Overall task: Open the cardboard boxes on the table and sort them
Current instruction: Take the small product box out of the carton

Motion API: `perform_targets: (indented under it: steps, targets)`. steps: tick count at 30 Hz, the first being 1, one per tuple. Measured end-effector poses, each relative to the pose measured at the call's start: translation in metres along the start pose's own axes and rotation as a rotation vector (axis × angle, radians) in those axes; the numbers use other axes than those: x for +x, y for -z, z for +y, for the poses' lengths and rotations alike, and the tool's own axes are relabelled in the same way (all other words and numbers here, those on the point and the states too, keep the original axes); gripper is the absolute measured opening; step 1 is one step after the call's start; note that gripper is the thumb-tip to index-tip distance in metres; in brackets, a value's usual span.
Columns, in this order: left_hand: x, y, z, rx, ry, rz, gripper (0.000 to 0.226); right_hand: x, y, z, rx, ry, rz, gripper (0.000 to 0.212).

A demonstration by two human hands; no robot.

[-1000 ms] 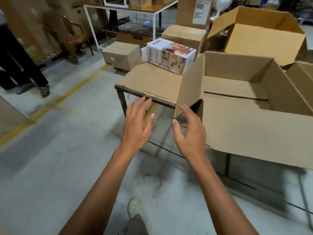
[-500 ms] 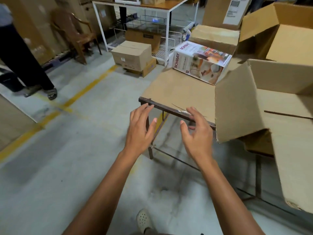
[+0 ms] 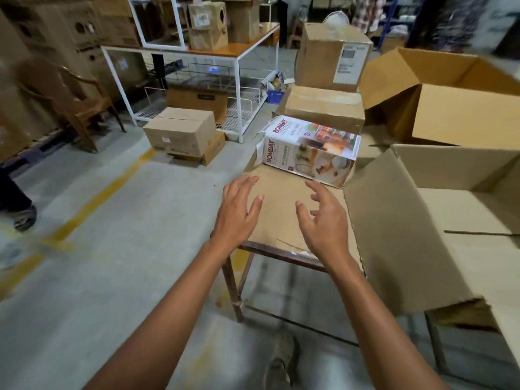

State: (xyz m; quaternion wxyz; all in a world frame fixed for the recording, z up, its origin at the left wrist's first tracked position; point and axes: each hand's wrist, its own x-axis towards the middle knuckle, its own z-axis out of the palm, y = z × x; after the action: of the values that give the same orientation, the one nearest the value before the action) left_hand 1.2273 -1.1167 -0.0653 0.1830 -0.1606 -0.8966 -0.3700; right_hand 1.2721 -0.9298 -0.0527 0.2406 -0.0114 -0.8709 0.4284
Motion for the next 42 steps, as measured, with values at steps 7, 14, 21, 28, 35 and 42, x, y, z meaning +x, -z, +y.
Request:
perform_targets:
  steps: [7, 14, 21, 28, 35, 42]
  targets:
    - [0.141, -0.048, -0.041, -0.039, 0.051, -0.041, 0.043, 0.138, -0.026, 0.042, -0.107, -0.014, -0.024, 0.044]
    - [0.267, -0.101, -0.068, -0.372, 0.576, 0.011, 0.049, 0.271, -0.046, 0.092, -0.330, -0.029, -0.112, 0.045]
    - [0.323, -0.137, -0.091, -0.556, 1.012, 0.038, 0.068, 0.331, -0.076, 0.159, -0.582, -0.127, -0.368, 0.065]
    - [0.322, -0.156, -0.095, -0.746, 1.051, -0.127, 0.026, 0.322, -0.087, 0.180, -0.687, -0.108, -0.381, 0.071]
    - [0.312, -0.145, -0.088, -0.903, 0.979, 0.106, 0.036, 0.314, -0.080, 0.173, -0.647, -0.110, -0.416, 0.071]
    - [0.300, -0.096, -0.051, -0.968, 0.802, 0.237, 0.054, 0.275, -0.067, 0.128, -0.509, -0.189, -0.372, 0.065]
